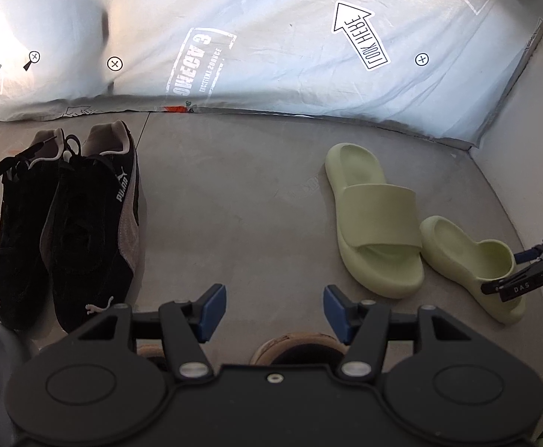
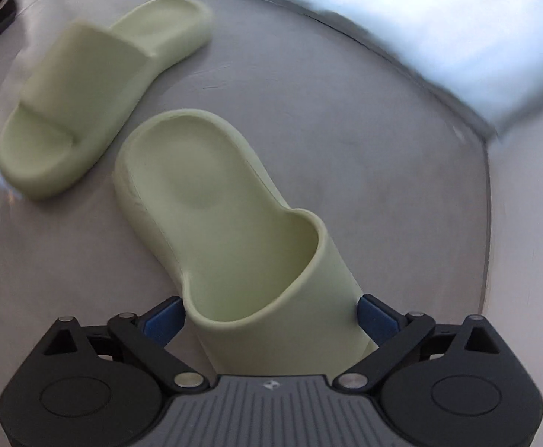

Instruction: Organize scattered shoes

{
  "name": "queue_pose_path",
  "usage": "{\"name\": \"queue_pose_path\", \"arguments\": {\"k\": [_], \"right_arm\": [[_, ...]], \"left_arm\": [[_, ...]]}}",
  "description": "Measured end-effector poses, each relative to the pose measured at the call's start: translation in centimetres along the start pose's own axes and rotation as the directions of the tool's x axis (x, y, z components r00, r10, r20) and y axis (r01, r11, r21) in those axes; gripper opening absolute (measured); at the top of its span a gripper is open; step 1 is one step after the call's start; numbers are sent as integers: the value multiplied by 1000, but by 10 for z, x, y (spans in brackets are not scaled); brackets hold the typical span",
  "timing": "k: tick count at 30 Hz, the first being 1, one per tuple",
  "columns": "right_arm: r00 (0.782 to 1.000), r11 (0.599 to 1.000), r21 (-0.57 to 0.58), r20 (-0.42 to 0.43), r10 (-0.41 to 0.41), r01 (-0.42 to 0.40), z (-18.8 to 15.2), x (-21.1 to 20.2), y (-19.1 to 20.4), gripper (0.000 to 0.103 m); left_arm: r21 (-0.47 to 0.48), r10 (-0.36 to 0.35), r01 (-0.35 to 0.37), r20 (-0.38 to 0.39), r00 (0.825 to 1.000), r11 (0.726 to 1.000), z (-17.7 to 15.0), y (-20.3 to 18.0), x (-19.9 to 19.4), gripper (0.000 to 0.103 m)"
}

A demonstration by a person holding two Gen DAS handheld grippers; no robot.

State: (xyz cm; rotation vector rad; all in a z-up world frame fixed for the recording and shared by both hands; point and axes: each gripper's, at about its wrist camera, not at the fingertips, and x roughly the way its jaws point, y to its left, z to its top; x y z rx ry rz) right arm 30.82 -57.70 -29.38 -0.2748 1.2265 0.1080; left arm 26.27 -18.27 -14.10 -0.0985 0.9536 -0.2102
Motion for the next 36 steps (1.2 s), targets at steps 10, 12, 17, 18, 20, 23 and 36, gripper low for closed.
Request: {"name": "queue_pose_path", "arguments": {"k": [10, 12, 17, 18, 20, 23, 36], "right_arm": [[984, 982, -189, 180, 5, 29, -46, -23, 18, 102], [980, 978, -208, 198, 36, 6, -48, -14, 15, 101], [977, 994, 68, 200, 70, -85, -29, 1, -6, 100], [978, 990, 123, 204, 46, -72, -23, 3, -7, 99], [979, 986, 159, 203, 11, -44, -4, 10, -2, 98], [979, 976, 211, 203, 0, -44, 23, 18, 9, 99], [868, 865, 284, 409, 282, -415, 44, -20, 26, 101]], "left_arm": [[28, -12, 12, -21, 1000, 1000, -2, -6, 4, 59], [27, -11, 12, -28, 1000, 1000, -2, -7, 7, 59], [21, 4, -4, -16, 1000, 1000, -3, -5, 5, 60], [12, 7, -7, -22, 1000, 1000, -2, -3, 6, 60], [-14, 5, -5, -35, 999, 1000, -1, 1, 9, 60], [-34, -1, 0, -41, 999, 999, 1, 5, 10, 60], [-39, 29, -30, -38, 999, 999, 4, 14, 14, 60]]}}
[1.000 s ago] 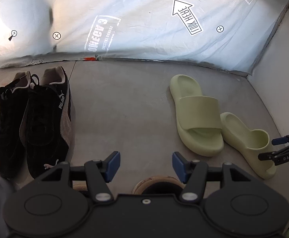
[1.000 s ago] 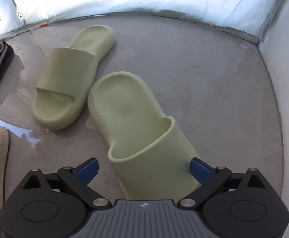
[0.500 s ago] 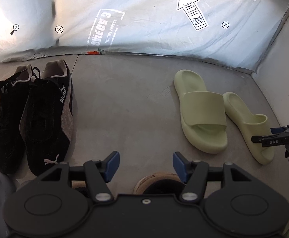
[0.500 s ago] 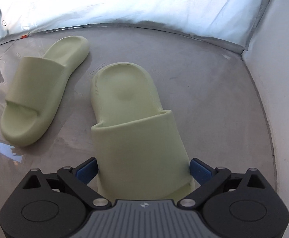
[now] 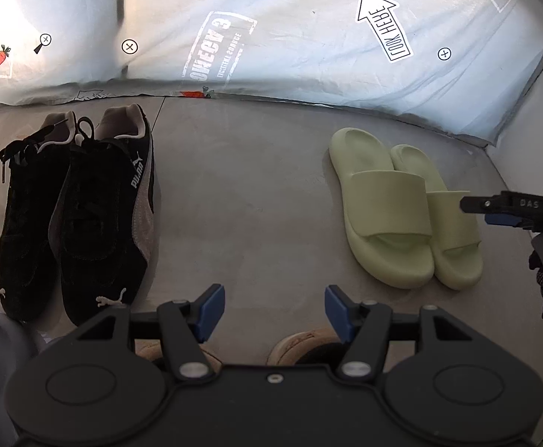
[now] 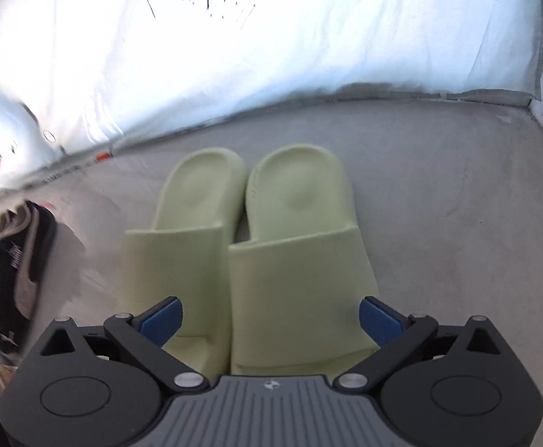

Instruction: Organize scattered shoes

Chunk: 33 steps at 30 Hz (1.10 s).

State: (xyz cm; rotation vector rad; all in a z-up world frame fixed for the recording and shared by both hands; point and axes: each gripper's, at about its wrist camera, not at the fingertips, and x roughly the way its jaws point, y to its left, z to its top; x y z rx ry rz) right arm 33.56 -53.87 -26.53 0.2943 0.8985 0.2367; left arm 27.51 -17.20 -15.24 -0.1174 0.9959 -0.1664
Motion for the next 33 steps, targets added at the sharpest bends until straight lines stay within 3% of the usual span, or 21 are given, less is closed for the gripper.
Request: {"name": "queue_pose_path", "arguments": {"k": [2, 5, 9, 14, 18, 22, 28, 33], "right_arm": [[998, 999, 44, 62, -3, 0, -1, -11, -11, 101], [999, 999, 41, 14, -35, 35, 1, 7, -25, 101], [1000, 998, 56, 28, 14, -15, -7, 35, -26, 98], [999, 994, -103, 2, 41, -41, 1, 50, 17, 97], [997, 983, -163, -30, 78, -82, 18, 60, 54, 97], [995, 981, -168, -48, 89, -96, 27, 65, 89, 97], [998, 994, -97, -51, 41, -46, 23, 68, 137, 98], [995, 974, -208, -69, 70, -84, 11, 73, 182, 98]], "left_arm": [[9, 0, 0, -2, 1000, 1000, 1, -2, 3, 60], [48, 4, -4, 11, 1000, 999, 1, -8, 3, 60], [76, -4, 2, 22, 1000, 997, -1, -13, 1, 60], [80, -1, 1, -4, 1000, 997, -2, -13, 10, 60], [104, 12, -13, 4, 1000, 995, -4, -17, 8, 60], [99, 53, -54, 13, 999, 994, -3, -12, 5, 60], [39, 76, -77, 23, 997, 996, -1, 5, 0, 60], [16, 81, -81, 32, 996, 997, -2, 12, -4, 60]]}}
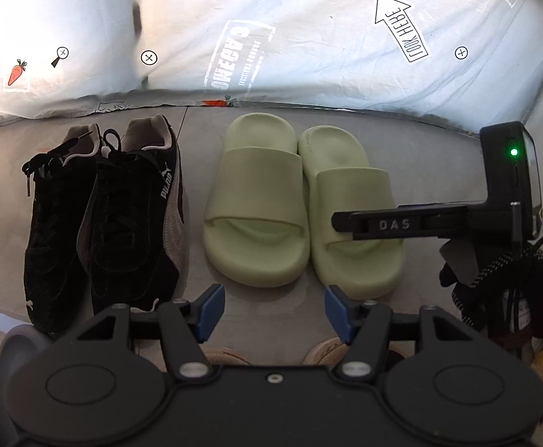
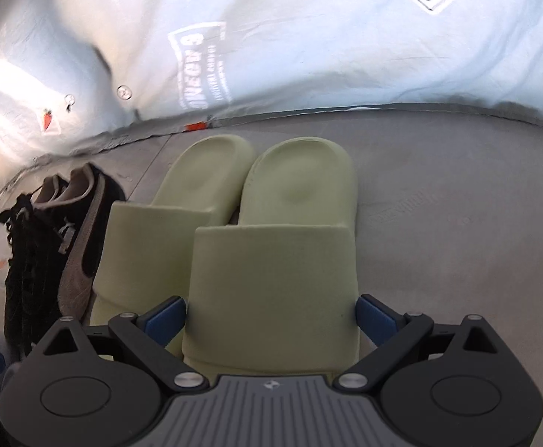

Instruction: Organize scattered shoes

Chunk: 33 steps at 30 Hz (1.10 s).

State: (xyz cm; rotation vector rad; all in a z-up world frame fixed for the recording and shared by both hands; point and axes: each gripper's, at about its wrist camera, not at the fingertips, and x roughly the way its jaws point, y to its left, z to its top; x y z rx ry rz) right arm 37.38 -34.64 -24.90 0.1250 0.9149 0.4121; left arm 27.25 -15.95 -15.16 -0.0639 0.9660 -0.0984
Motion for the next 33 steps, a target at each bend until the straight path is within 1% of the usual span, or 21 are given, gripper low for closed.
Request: {"name": "queue_pose_path", "arguments": {"k": [4, 6, 8, 10, 11, 12, 14, 16, 17, 18, 19, 20, 21, 22, 24, 26, 29, 33], "right_arm": [[1000, 1000, -1, 3, 6, -6, 0, 7, 16, 99], [1000, 1000, -5, 2, 1, -1, 0, 8, 18, 99], [1000, 1000, -7, 0, 21, -21, -1, 6, 14, 99], [999, 998, 28, -7, 51, -50, 0, 3, 6, 97], [998, 996, 67, -5, 60, -59, 0, -1, 1, 97], [999, 991, 119, 6, 53, -54, 0, -6, -3, 97], [998, 983, 186, 63, -19, 6, -5, -23, -2, 98], [990, 970, 234, 113, -88, 59, -14, -43, 8, 95], [986, 964, 257, 131, -104, 68, -20, -53, 14, 93], [987, 965, 257, 132, -88, 51, -24, -58, 24, 85], [992, 973, 227, 116, -58, 30, -26, -58, 36, 77], [995, 980, 198, 99, -29, 9, -27, -58, 48, 72], [996, 986, 168, 83, -10, -4, -28, -56, 59, 61], [998, 990, 144, 62, -12, 3, -28, -48, 68, 54], [999, 991, 131, 4, -37, 36, -26, -29, 80, 54], [998, 980, 189, -24, -53, 57, -22, -17, 78, 54], [995, 967, 232, -27, -100, 104, -13, -3, 77, 54], [992, 944, 304, -49, -117, 126, -5, 14, 74, 57]], "left_arm": [[-10, 10, -10, 16, 1000, 1000, -1, 5, -5, 61], [-19, 10, -9, 19, 1000, 1000, -2, 8, -7, 60], [-28, 11, -10, 20, 1000, 1000, -2, 11, -8, 61], [-34, 20, -19, 25, 999, 999, -4, 14, -11, 60], [-38, 26, -25, 27, 999, 999, -5, 16, -13, 60], [-44, 31, -30, 30, 999, 999, -5, 18, -15, 60], [-62, 46, -44, 30, 998, 997, -8, 24, -20, 60], [-81, 61, -59, 29, 998, 995, -12, 31, -27, 60], [-93, 68, -65, 30, 997, 994, -15, 35, -32, 60], [-101, 73, -69, 32, 997, 992, -17, 38, -35, 60], [-109, 78, -74, 36, 996, 991, -21, 42, -39, 60], [-115, 84, -79, 39, 996, 990, -24, 46, -43, 60], [-119, 88, -83, 42, 995, 989, -26, 50, -46, 60], [-119, 92, -86, 46, 995, 989, -29, 54, -50, 60], [-114, 97, -90, 59, 994, 989, -34, 62, -58, 60], [-101, 98, -91, 70, 993, 991, -36, 71, -63, 61], [-99, 71, -64, 71, 995, 993, -33, 85, -60, 61], [-99, 16, -10, 65, 998, 995, -21, 100, -46, 61]]}}
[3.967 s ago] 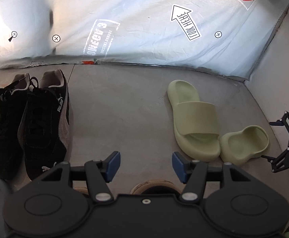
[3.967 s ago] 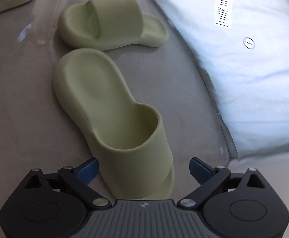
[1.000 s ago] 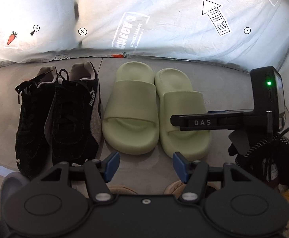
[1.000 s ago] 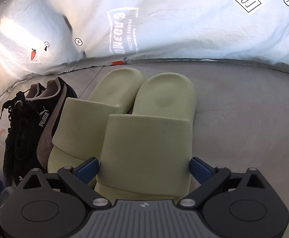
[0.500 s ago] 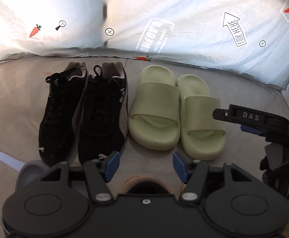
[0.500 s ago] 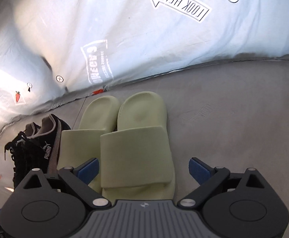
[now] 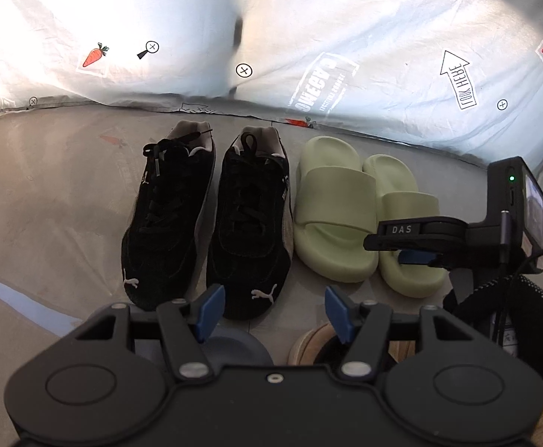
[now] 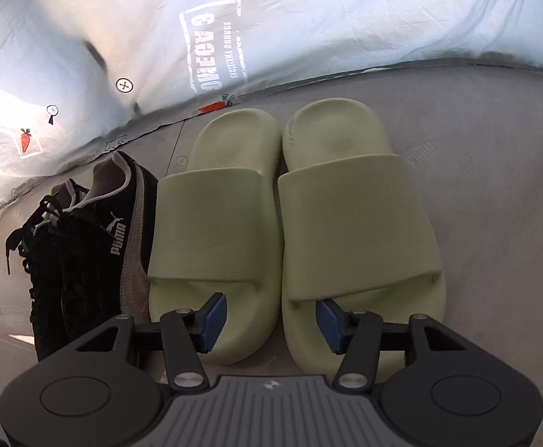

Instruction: Organize scattered shoes

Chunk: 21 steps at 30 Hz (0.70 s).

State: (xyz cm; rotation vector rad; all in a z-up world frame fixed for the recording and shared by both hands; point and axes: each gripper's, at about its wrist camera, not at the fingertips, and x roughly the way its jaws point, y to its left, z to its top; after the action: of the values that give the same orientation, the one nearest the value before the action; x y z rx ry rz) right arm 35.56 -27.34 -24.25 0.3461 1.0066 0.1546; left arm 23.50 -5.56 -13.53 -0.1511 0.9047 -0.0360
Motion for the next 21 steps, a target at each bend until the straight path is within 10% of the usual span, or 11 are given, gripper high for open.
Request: {"name": "queue_pose_path", "arguments": {"k": [5, 10, 21], "right_arm": [[996, 996, -19, 31, -87, 88, -2, 7, 15, 50], [994, 994, -10, 25, -105, 105, -3, 4, 6, 14], [991, 998, -60, 132, 2, 6, -49, -102, 7, 49]], "left_arm": [[15, -54, 54, -2, 999, 998, 8, 5, 15, 61], [-8, -76, 76, 6, 997, 997, 6, 13, 17, 61], [-103, -50, 56, 65, 997, 993, -12, 38, -11, 61]]}}
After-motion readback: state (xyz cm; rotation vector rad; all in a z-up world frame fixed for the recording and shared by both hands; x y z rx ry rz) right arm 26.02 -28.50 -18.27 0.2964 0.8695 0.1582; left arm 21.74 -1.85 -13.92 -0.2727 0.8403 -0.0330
